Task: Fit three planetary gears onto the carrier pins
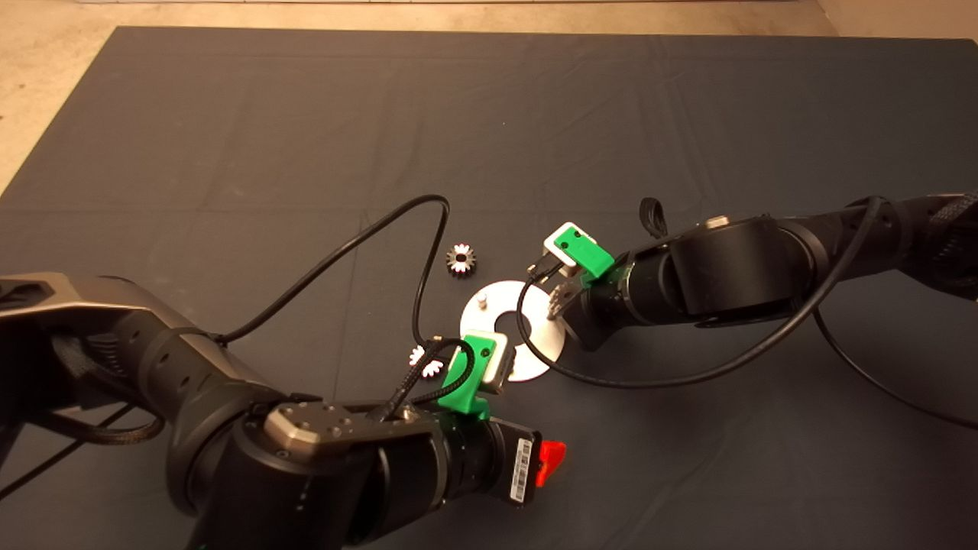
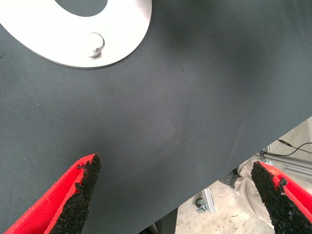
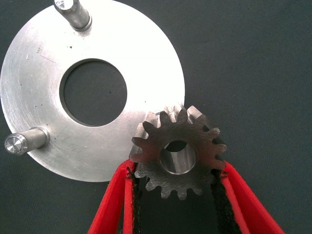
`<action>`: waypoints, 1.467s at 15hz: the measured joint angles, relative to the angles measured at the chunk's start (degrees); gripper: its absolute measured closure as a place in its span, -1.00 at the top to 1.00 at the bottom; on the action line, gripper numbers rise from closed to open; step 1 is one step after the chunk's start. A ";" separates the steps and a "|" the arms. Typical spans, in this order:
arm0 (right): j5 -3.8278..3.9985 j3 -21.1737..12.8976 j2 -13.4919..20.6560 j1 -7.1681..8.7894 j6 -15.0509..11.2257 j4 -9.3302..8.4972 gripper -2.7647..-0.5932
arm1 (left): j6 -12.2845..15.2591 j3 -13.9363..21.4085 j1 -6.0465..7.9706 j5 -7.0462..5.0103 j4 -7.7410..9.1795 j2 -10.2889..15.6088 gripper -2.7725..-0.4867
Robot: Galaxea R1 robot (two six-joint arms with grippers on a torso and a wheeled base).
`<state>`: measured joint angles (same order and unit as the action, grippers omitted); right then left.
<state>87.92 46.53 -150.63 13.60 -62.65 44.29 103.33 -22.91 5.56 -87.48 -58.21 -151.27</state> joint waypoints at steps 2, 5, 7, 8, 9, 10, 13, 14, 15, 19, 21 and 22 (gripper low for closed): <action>-0.05 0.36 -0.20 -0.04 0.00 0.00 -0.82 | -0.02 0.00 0.00 0.00 -0.05 -0.02 0.52; 0.00 1.26 -0.34 -0.06 0.02 0.00 -0.82 | -0.02 0.00 0.00 -0.02 -0.13 -0.13 0.52; -0.02 1.76 -0.39 -0.09 0.02 0.00 -0.82 | 0.00 0.00 0.00 0.00 -0.16 -0.30 0.51; 0.00 2.07 -0.39 -0.09 0.02 0.00 -0.82 | 0.00 0.00 0.00 -0.02 -0.16 -0.30 0.51; 0.01 2.54 -0.50 -0.09 0.02 0.00 -0.82 | 0.00 -0.05 0.00 0.00 -0.17 -0.33 0.52; -0.02 2.97 -0.55 -0.09 0.04 0.00 -0.82 | -0.01 -0.18 0.00 0.00 -0.22 -0.30 0.51; 0.01 3.88 -0.95 -0.13 0.04 0.00 -0.82 | -0.01 -0.38 0.00 0.02 -0.59 -0.30 0.51; 0.01 3.92 -1.11 -0.17 0.05 0.00 -0.82 | -0.01 -0.38 0.00 0.00 -0.78 -0.30 0.51; 0.00 3.97 -1.32 -0.45 0.02 0.00 -0.82 | -0.02 -0.38 0.00 -0.02 -0.82 -0.30 0.52; -0.05 3.97 -1.46 -0.54 0.02 0.00 -0.82 | 0.00 -0.38 0.00 0.00 -1.22 -0.30 0.51; -0.05 3.97 -1.47 -0.56 0.01 0.00 -0.82 | 0.00 -0.38 -0.02 0.00 -1.24 -0.30 0.51; -0.05 3.97 -1.46 -0.56 0.00 0.00 -0.82 | 0.00 -0.38 -0.02 0.00 -1.24 -0.30 0.51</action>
<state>87.87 50.49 -152.09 13.03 -62.65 44.29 103.33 -23.28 5.53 -87.48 -59.45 -151.58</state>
